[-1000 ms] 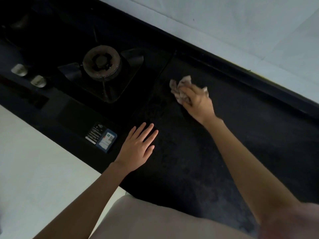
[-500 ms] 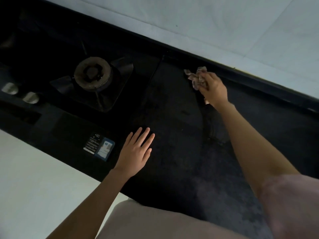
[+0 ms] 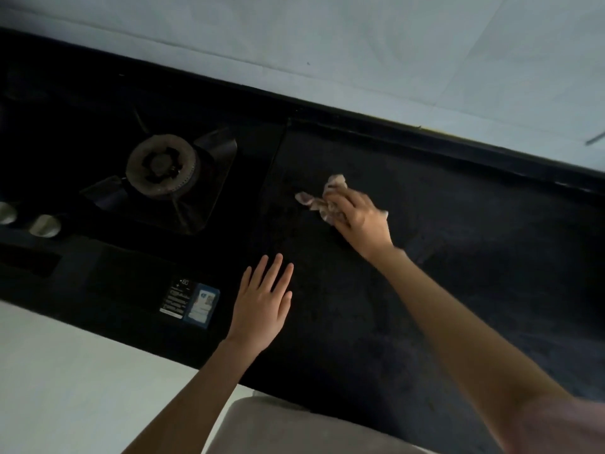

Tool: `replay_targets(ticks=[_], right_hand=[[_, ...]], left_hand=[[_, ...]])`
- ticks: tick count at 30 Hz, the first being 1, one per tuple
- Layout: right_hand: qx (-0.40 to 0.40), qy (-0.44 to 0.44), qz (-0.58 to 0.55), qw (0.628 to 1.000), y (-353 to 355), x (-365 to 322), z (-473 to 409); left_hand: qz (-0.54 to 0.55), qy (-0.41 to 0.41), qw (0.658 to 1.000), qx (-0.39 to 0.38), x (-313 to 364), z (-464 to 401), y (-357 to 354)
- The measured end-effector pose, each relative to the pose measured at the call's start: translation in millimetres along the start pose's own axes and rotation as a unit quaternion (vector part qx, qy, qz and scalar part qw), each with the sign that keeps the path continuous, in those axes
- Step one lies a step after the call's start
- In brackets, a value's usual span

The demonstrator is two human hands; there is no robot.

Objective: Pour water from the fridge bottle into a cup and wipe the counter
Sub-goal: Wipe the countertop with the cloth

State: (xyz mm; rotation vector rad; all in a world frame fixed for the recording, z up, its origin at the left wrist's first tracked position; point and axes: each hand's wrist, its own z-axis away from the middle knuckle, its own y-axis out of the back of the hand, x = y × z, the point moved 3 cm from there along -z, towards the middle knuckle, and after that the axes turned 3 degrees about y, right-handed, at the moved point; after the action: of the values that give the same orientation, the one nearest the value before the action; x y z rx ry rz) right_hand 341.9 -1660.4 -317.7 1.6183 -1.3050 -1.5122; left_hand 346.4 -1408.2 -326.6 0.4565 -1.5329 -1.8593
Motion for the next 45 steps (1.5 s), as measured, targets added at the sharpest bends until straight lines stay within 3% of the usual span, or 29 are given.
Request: replay_targets(ticks=[5, 8, 10, 14, 18, 21, 25, 29, 32, 35, 37, 42, 45], right_hand=[[0.042, -0.143, 0.008, 0.989, 31, 78, -36], [0.091, -0.273, 0.035, 0.957, 54, 103, 13], [0.104, -0.313, 0.064, 0.942, 58, 86, 55], [0.11, -0.226, 0.059, 0.966, 34, 8, 106], [0.042, -0.096, 0.022, 0.994, 12, -29, 82], [0.021, -0.124, 0.011, 0.992, 23, 6, 56], [0.078, -0.26, 0.021, 0.962, 55, 61, 82], [0.141, -0.353, 0.063, 0.923, 54, 41, 137], [0.128, -0.311, 0.061, 0.94, 34, 5, 152], [0.059, -0.154, 0.064, 0.984, 33, 4, 127], [0.01, -0.088, 0.065, 0.994, 40, 23, 93], [-0.013, -0.12, 0.056, 0.991, 58, 95, 19], [0.007, -0.17, 0.019, 0.985, 79, 145, 27]], left_hand=[[0.0, -0.001, 1.0, 0.009, 2, 0, -1], [-0.003, -0.004, 1.0, 0.005, 2, 0, 1], [-0.005, -0.006, 1.0, 0.002, 2, 0, 2], [-0.004, -0.008, 1.0, 0.007, 3, 0, 3], [-0.011, -0.014, 1.0, 0.021, 3, 1, 4], [-0.019, -0.017, 1.0, 0.019, 3, 1, 6], [-0.033, -0.016, 0.999, 0.008, 3, 1, 7], [-0.04, -0.015, 0.999, 0.012, 6, -1, 10], [-0.034, -0.041, 0.998, 0.014, 22, -7, 14], [-0.028, -0.078, 0.997, 0.004, 50, -23, 15], [-0.036, -0.107, 0.994, -0.006, 70, -36, 13], [-0.048, -0.162, 0.986, -0.006, 115, -67, 9], [-0.05, -0.173, 0.984, -0.006, 131, -78, 7]])
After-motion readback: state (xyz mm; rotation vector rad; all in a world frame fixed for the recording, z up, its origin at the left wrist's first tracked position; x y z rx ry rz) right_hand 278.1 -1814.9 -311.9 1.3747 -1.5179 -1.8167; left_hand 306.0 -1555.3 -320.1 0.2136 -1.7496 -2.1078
